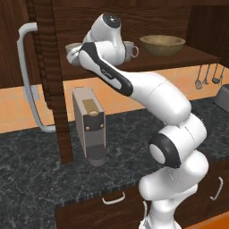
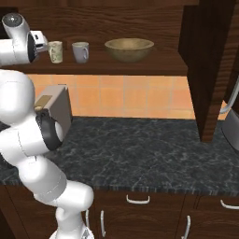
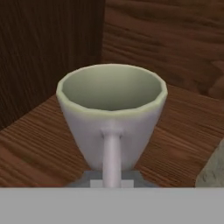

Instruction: Gather all objects into one cabinet and sort the glasses and bowls to opposite sides.

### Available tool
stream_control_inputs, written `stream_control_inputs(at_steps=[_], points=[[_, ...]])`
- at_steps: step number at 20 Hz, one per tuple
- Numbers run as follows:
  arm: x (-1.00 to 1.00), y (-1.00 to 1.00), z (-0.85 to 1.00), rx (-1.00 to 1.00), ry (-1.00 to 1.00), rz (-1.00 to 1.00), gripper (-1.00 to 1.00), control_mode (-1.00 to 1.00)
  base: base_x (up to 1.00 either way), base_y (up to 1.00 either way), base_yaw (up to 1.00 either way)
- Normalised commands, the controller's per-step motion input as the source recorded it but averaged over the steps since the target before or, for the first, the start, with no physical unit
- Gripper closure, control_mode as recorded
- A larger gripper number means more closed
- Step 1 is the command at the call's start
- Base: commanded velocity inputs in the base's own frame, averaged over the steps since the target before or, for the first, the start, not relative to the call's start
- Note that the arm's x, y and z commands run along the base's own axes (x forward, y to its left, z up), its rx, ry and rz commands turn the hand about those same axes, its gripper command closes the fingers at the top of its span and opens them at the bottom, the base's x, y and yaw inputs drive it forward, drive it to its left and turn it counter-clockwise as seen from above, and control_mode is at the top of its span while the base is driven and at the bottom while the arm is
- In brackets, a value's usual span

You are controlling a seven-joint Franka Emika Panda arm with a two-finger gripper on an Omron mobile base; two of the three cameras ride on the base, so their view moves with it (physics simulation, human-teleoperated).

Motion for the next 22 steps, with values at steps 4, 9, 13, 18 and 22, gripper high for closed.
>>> stream_control_inputs(at_steps=[4, 9, 13, 18, 22], points=[[0.56, 0.23, -0.15, 0.00, -0.01, -0.07, 1.00, -1.00, 0.00, 0.00, 0.00], [0.53, 0.37, -0.05, 0.00, -0.03, -0.14, 1.00, -1.00, 0.00, 0.00, 0.00], [0.17, 0.53, -0.07, 0.00, -0.03, -0.15, -1.00, -1.00, 0.00, 0.00, 0.00], [0.00, 0.43, 0.00, 0.00, -0.08, -0.13, -1.00, -1.00, 0.00, 0.00, 0.00], [-0.05, 0.09, 0.11, 0.00, -0.14, -0.13, -1.00, -1.00, 0.00, 0.00, 0.00]])
